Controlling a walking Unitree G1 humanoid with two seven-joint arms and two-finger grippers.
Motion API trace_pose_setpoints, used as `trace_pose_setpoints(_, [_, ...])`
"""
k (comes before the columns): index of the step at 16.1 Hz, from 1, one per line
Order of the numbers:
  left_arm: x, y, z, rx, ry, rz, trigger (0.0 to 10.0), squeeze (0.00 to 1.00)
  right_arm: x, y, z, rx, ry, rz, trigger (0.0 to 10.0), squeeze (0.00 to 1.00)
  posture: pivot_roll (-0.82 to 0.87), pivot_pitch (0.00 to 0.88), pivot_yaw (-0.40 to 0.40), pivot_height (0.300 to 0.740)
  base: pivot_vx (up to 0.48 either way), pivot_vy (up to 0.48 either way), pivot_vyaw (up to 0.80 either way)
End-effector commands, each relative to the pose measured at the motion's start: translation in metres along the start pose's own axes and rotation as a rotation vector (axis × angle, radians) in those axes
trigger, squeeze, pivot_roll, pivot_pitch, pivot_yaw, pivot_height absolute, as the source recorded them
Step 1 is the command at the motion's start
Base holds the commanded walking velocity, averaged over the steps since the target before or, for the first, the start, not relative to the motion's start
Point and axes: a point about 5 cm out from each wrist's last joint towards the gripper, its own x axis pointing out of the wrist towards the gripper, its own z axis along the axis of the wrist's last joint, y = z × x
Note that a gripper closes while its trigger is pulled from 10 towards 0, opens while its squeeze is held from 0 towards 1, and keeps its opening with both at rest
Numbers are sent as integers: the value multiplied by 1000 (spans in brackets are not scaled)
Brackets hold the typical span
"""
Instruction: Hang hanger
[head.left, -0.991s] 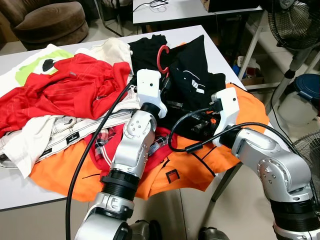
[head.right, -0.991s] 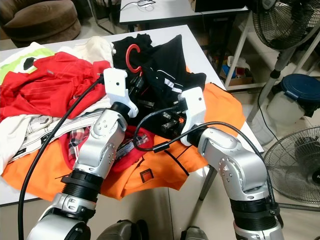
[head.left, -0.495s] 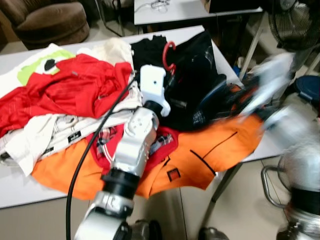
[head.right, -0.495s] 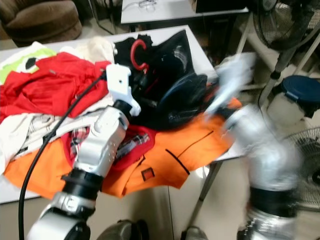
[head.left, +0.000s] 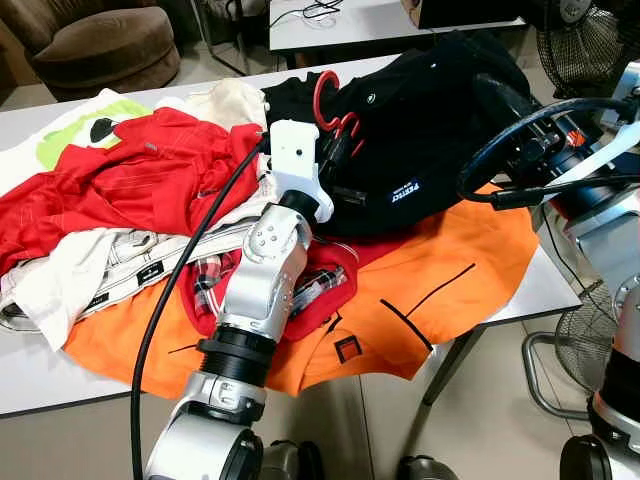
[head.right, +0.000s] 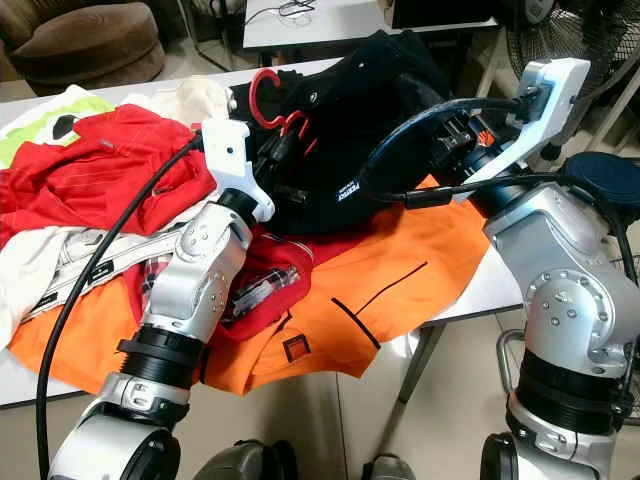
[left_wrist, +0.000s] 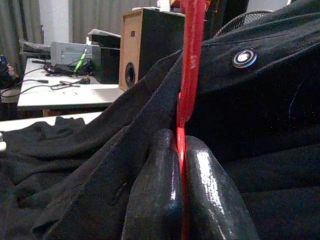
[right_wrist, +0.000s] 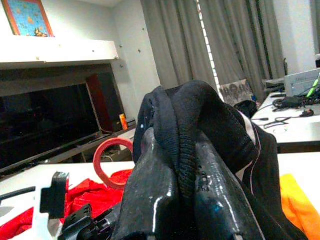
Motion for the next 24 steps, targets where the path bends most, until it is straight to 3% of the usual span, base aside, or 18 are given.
trace_pose_setpoints(1, [0, 2, 0, -6, 0, 10, 10000, 0, 1, 4, 4, -2, -18, 33, 10000, 0, -149, 80, 115, 740, 0, 0, 0])
trace_pose_setpoints(8, [0, 2, 0, -6, 0, 10, 10000, 0, 1, 4, 4, -2, -18, 33, 10000, 0, -149, 80, 115, 740, 0, 0, 0])
trace_pose_setpoints(9, [1, 3, 1, -11, 0, 12, 10000, 0, 0, 3, 12, -6, -44, 37, 10000, 0, -149, 80, 115, 740, 0, 0, 0])
trace_pose_setpoints(10, [11, -1, 9, 66, -1, -43, 10000, 0, 1, -14, -39, -20, 125, -136, 10000, 1000, -155, 78, 129, 740, 0, 0, 0])
trace_pose_setpoints(11, [19, -7, 16, 201, 1, -112, 10000, 0, -10, -24, -111, -116, 377, -302, 10000, 1000, -150, 77, 126, 740, 0, 0, 0])
trace_pose_setpoints(12, [19, -9, 16, 235, 2, -127, 10000, 0, -14, -24, -128, -166, 435, -327, 10000, 1000, -148, 76, 126, 740, 0, 0, 0])
trace_pose_setpoints(15, [11, -15, 14, 172, -6, -130, 10000, 0, -14, -28, -137, -167, 408, -375, 10000, 1000, -135, 69, 117, 740, 0, 0, 0])
trace_pose_setpoints(17, [11, -16, 15, 141, -21, -128, 10000, 0, -9, -26, -136, -284, 372, -368, 10000, 1000, -134, 64, 114, 740, 0, 0, 0])
trace_pose_setpoints(18, [11, -16, 15, 139, -21, -130, 10000, 0, -5, -26, -132, -419, 348, -367, 10000, 1000, -133, 63, 114, 740, 0, 0, 0])
trace_pose_setpoints(19, [10, -17, 15, 139, -19, -131, 10000, 0, -1, -24, -128, -483, 308, -356, 10000, 0, -134, 62, 114, 740, 0, 0, 0])
trace_pose_setpoints(22, [7, -16, 8, 142, 6, -130, 10000, 0, 6, -28, -96, -499, 170, -438, 10000, 0, -143, 57, 109, 740, 0, 0, 0])
trace_pose_setpoints(23, [7, -16, 7, 142, 9, -130, 10000, 0, 5, -29, -94, -498, 160, -446, 10000, 1000, -144, 58, 109, 740, 0, 0, 0])
trace_pose_setpoints(24, [6, -16, 5, 145, 15, -130, 10000, 0, 2, -32, -91, -485, 140, -468, 10000, 1000, -146, 57, 107, 740, 0, 0, 0])
